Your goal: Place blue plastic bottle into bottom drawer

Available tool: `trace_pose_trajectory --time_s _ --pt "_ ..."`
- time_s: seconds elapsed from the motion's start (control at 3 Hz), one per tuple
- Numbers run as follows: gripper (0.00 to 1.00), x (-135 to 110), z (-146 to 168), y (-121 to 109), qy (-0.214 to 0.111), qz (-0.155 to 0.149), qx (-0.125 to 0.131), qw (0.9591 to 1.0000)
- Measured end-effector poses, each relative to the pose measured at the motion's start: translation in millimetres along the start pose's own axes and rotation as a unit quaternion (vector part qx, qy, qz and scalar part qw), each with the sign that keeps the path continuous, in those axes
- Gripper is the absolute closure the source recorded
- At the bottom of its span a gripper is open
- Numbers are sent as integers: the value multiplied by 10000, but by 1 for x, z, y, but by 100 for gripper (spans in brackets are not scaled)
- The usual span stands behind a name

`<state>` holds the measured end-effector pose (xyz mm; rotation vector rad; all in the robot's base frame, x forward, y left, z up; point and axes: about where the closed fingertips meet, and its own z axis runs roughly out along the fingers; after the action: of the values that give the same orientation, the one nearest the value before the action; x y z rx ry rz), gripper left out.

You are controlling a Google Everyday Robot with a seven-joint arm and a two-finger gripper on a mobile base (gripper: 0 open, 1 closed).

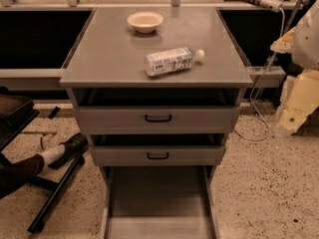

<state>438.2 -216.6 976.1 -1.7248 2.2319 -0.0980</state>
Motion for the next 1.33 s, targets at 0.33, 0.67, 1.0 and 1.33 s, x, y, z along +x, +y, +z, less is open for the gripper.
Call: trace_pose_trajectory --time_s 0.33,0.67,1.0,1.33 --pt "0 -1 1 -2 -29 -11 4 10000" --pt "0 -6 22 -34 -397 -9 -102 9992" --pt "0 -20 44 -86 -682 -96 -108 9976" --pt "0 -38 67 -130 -1052 -163 -175 9942"
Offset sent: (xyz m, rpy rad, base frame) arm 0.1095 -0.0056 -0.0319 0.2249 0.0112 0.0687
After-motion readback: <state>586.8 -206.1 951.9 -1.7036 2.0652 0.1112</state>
